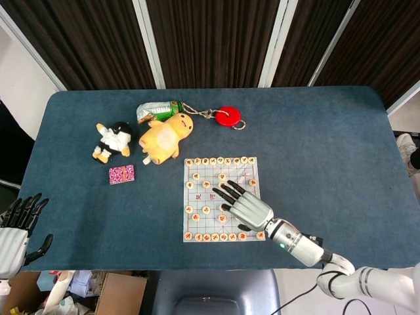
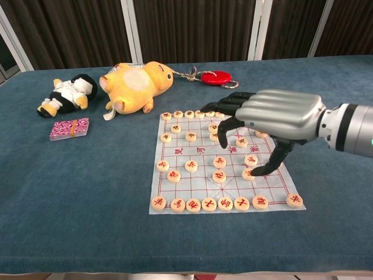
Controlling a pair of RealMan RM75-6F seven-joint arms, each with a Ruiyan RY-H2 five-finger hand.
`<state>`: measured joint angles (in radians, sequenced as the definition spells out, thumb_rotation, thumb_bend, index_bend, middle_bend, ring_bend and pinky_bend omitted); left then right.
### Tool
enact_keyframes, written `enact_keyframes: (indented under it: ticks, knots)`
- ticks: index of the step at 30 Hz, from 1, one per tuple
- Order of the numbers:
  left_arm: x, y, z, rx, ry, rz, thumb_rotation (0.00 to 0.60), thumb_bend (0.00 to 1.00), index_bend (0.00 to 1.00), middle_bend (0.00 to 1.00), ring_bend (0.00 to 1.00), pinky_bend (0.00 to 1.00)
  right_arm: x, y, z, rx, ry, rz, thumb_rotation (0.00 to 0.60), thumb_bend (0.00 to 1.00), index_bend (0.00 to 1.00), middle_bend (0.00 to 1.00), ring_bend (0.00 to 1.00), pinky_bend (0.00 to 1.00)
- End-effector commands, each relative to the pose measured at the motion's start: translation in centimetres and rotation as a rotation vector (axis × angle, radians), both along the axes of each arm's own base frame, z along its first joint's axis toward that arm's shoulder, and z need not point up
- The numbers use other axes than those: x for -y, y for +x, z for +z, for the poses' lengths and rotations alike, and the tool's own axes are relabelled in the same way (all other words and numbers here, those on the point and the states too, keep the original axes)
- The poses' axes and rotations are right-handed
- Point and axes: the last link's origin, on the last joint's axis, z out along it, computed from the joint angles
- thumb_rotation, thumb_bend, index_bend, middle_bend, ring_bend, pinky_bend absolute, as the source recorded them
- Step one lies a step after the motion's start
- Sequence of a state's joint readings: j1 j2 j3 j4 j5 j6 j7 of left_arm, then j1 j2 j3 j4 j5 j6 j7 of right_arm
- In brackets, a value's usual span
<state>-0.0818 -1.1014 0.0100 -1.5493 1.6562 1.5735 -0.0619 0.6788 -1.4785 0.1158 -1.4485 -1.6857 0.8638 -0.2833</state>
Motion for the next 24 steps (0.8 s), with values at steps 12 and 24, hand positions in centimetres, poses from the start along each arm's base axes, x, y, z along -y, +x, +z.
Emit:
enact_keyframes:
  ticks: [12,24]
  knots:
    - [0.2,0.1,0.0,-0.006,0.011,-0.003,0.6,0.38,0.0,0.0,0.0,0.03,0.8,-0.1,-3.9,-0.068,0.004,-0.008,0.6,0.35,0.54,0.04,0.0,0.0]
    - [0.2,0.0,0.3,0.0,0.017,-0.001,0.6,0.38,0.0,0.0,0.0,0.03,1.4,0.5,-5.2,-0.061,0.018,-0.018,0.6,0.4,0.57,0.06,0.0,0.0]
